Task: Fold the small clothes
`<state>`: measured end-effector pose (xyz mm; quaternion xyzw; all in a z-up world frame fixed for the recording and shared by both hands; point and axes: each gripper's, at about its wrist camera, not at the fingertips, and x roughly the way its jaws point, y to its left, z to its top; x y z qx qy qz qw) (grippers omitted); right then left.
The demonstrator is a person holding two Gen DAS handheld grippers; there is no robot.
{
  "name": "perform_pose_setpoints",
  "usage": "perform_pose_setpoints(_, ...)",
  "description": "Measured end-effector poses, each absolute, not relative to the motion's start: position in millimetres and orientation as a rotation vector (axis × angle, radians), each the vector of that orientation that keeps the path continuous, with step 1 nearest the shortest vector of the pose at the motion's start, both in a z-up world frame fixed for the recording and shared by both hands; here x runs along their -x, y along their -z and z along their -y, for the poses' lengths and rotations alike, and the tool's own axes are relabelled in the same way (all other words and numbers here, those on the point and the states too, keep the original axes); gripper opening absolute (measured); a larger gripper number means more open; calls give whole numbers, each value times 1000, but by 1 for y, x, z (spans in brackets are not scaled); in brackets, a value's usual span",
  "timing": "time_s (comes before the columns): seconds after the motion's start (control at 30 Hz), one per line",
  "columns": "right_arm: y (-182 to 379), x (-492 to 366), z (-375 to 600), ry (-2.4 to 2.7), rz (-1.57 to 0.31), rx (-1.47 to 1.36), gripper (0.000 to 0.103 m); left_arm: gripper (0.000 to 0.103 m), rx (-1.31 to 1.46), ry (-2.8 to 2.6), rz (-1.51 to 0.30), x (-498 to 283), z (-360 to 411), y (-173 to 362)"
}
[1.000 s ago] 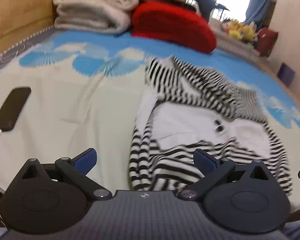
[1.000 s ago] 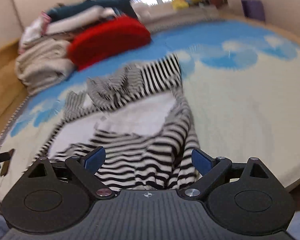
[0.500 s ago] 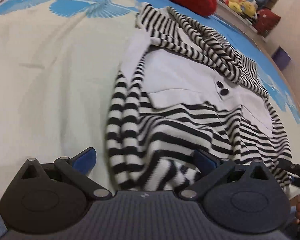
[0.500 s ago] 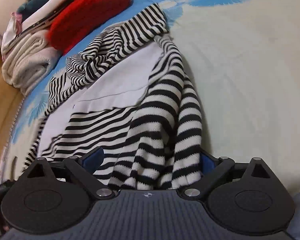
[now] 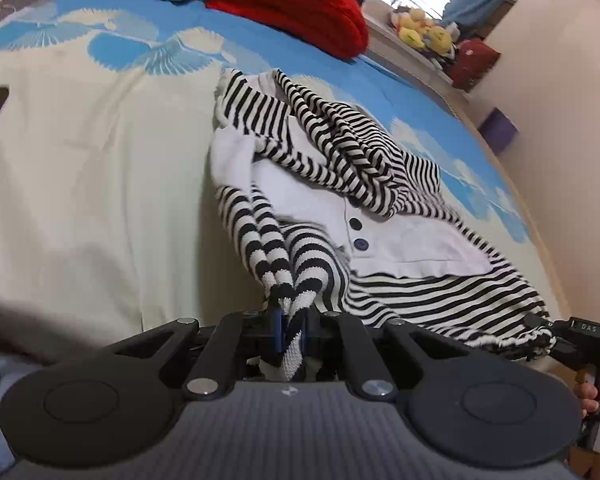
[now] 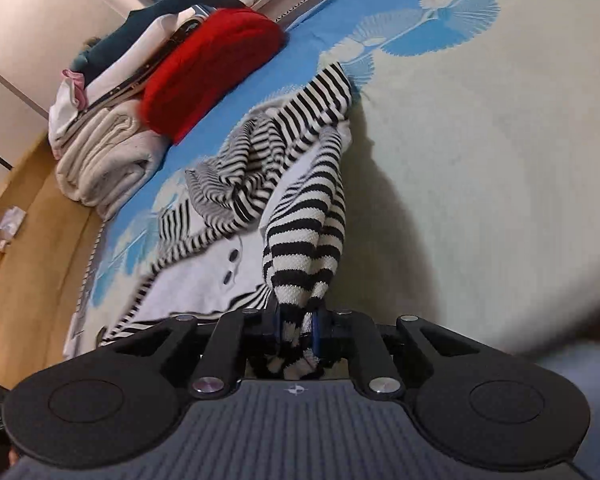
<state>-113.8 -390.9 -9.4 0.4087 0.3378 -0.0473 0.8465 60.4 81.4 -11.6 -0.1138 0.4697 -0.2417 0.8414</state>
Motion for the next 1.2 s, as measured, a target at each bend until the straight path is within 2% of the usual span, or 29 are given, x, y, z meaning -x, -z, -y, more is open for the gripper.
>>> perform_pose_setpoints(0.13, 11, 166, 382, 141, -765, -936, 14, 8, 292, 528, -1041, -26, -93, 11)
perform_pose_setpoints(0.27, 0, 162, 393, 180, -805, -1005, 14, 8, 330, 553, -1057, -39, -91, -1)
perform_pose_setpoints(0.4, -40, 83, 418, 188, -737, -959, 14, 8, 300, 609, -1000, -134, -57, -29)
perform_pose_setpoints(0.5, -62, -29, 450, 223, -690, -880, 14, 9, 248, 539, -957, -245, -13, -31)
perform_pose_setpoints(0.53, -66, -72, 461, 244, -680, -875, 15, 17, 266, 511, -943, -288, 0, -27)
perform_pose_setpoints(0.57, -64, -109, 474, 262, -672, -873, 17, 36, 266, 478, -936, -324, 9, -21)
perform_pose_setpoints(0.6, -63, -148, 484, 293, -658, -871, 26, 49, 286, 405, -944, -359, 15, -14)
perform_pose_setpoints(0.63, -58, -181, 494, 362, -641, -881, 43, 77, 330, 339, -961, -389, 18, -7)
perform_pose_setpoints(0.67, -55, -196, 501, 424, -630, -887, 55, 90, 360, 301, -977, -408, 17, 0)
perform_pose_setpoints(0.7, -52, -205, 503, 450, -606, -881, 74, 90, 388, 258, -978, -418, 15, 4)
perform_pose_setpoints(0.73, -49, -206, 501, 441, -578, -880, 80, 90, 420, 254, -977, -422, 11, 8)
perform_pose_setpoints(0.8, -39, -190, 496, 372, -532, -890, 81, 96, 430, 302, -976, -414, 0, 15)
perform_pose_setpoints(0.87, -20, -157, 490, 321, -499, -892, 85, 96, 388, 301, -944, -391, -11, 22)
perform_pose_setpoints(1.03, 25, -113, 478, 440, -535, -749, 85, 96, 326, 318, -939, -330, -21, 60)
perform_pose_setpoints(1.2, 27, -112, 476, 381, -574, -512, 83, 96, 345, 337, -953, -321, -24, 81)
